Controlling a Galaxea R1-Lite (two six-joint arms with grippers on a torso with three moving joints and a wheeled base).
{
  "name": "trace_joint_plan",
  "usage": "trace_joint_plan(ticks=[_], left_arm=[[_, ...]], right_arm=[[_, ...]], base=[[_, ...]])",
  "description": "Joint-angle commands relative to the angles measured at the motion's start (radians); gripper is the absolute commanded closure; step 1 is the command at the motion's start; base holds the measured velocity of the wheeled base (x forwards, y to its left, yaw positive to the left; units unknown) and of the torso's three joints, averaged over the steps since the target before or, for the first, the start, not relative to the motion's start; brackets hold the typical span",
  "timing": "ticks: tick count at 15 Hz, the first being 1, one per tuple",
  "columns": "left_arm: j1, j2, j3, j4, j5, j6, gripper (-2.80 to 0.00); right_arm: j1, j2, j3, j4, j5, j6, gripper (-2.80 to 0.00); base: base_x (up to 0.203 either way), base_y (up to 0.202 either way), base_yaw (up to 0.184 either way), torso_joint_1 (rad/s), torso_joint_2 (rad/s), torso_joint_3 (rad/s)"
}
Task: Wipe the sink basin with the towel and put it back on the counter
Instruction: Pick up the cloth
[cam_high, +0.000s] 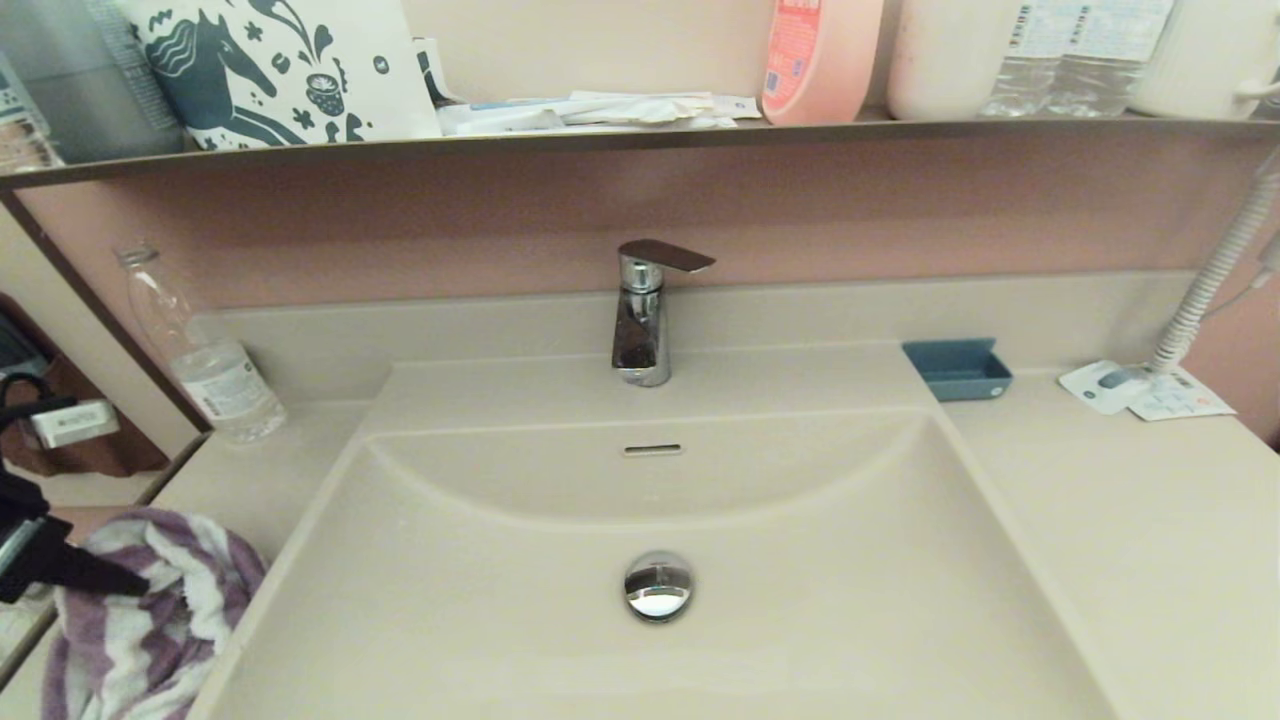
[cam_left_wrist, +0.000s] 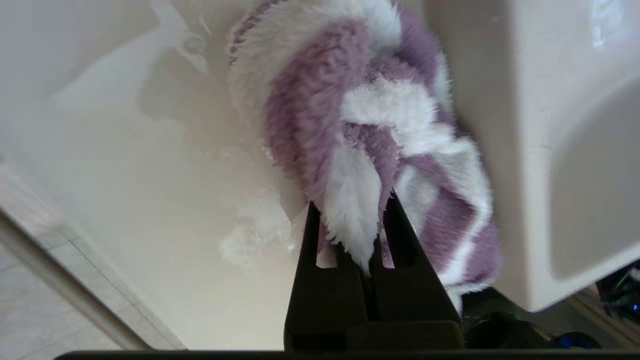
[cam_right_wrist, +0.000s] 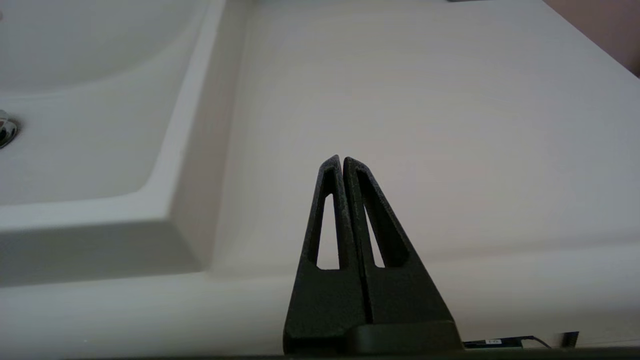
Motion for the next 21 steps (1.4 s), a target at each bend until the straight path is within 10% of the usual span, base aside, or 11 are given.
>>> trace_joint_plan(ticks=[1, 9, 12, 21], left_arm=[[-0.012, -0.071, -0.007, 0.007, -0.073, -0.07, 0.0], [-0.395, -0.239, -0.275, 0.021, -0.14, -0.979, 0.0], [-0.53, -0.329, -0.298, 0.007, 0.061, -1.083, 0.0], [-0.662, -0.394, -0.509, -0.058, 0.29, -1.12, 0.0]], right_arm=[[0.0, 0.001, 0.0, 0.0, 0.001, 0.0, 0.0], [0.0, 0.001, 0.0, 0.0, 0.0, 0.0, 0.0], [0.0, 0.001, 0.0, 0.0, 0.001, 0.0, 0.0], [0.0, 0.001, 0.0, 0.0, 0.0, 0.0, 0.0]], base=[[0.0, 0.0, 0.0, 0.0, 0.0, 0.0], [0.0, 0.0, 0.0, 0.0, 0.0, 0.0], [0.0, 0.0, 0.0, 0.0, 0.0, 0.0], [0.0, 0.0, 0.0, 0.0, 0.0, 0.0]])
